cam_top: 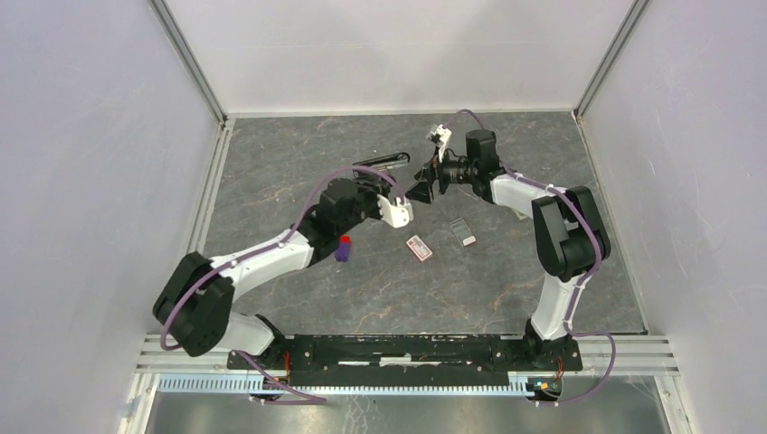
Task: Unload the staples from the stapler
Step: Unload the staple at the center of the board.
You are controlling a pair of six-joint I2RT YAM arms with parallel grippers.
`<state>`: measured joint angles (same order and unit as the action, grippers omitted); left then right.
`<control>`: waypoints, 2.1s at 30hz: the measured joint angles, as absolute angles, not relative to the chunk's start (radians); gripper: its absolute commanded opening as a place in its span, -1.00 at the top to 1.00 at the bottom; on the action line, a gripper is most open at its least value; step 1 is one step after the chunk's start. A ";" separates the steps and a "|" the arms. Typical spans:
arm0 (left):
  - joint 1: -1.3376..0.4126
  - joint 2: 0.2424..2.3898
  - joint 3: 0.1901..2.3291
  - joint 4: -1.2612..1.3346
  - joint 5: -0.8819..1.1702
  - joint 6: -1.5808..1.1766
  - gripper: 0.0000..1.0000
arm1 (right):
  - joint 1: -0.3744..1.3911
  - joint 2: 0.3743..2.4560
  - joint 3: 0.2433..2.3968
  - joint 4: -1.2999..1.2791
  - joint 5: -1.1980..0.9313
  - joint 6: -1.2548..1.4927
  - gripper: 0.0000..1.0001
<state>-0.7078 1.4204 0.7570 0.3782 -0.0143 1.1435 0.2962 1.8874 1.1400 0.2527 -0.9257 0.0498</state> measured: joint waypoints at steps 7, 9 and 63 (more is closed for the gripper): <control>-0.574 1.322 0.907 0.128 0.188 0.912 0.96 | 0.313 1.813 1.211 0.004 -0.958 -0.377 -0.96; -0.532 1.306 0.934 0.054 0.254 0.805 0.96 | 0.305 1.765 1.188 -0.024 -0.994 -0.502 -0.96; -0.202 1.543 0.692 0.842 0.873 -1.213 0.95 | 0.290 1.797 0.588 1.433 -0.800 1.285 0.28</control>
